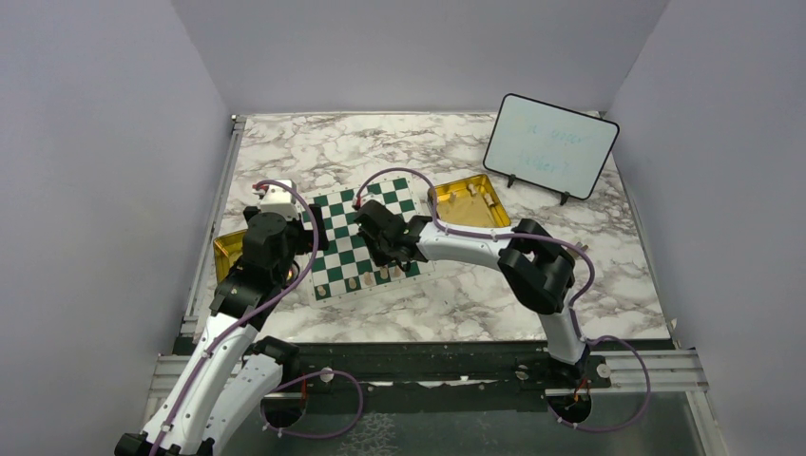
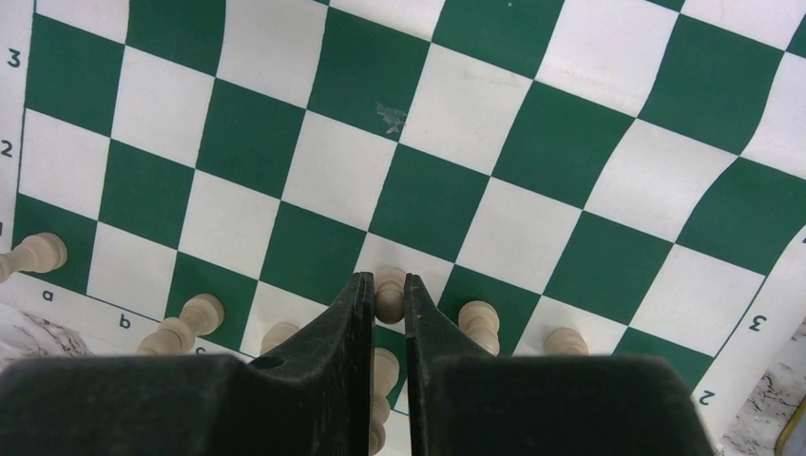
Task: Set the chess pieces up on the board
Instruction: Place the chess piece on the chessboard.
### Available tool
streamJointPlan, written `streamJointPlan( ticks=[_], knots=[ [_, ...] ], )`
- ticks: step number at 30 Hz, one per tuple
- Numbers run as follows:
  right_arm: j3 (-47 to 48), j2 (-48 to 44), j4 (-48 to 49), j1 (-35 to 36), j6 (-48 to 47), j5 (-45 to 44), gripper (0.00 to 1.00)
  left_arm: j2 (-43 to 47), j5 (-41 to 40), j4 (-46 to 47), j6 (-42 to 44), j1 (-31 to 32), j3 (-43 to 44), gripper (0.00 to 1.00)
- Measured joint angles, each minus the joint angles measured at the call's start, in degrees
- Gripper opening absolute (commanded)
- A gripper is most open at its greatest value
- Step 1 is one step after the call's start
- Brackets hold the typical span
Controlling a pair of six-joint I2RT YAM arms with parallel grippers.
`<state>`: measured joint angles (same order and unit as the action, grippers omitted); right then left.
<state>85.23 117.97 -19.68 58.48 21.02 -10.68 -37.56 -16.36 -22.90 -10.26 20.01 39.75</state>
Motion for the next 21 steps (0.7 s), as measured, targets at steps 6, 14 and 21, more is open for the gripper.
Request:
streamJointPlan(
  ticks=[6, 14, 21],
  knots=[
    [0.2, 0.4, -0.3, 0.2, 0.0, -0.3, 0.16, 0.0, 0.0, 0.0, 0.0, 0.0, 0.0, 0.99],
    [1.0, 1.0, -1.1, 0.6, 0.1, -0.4, 0.19, 0.0, 0.0, 0.0, 0.0, 0.0, 0.0, 0.99],
    [1.9, 1.3, -2.3, 0.7, 0.2, -0.5, 0.23, 0.0, 0.0, 0.0, 0.0, 0.0, 0.0, 0.99]
  ],
)
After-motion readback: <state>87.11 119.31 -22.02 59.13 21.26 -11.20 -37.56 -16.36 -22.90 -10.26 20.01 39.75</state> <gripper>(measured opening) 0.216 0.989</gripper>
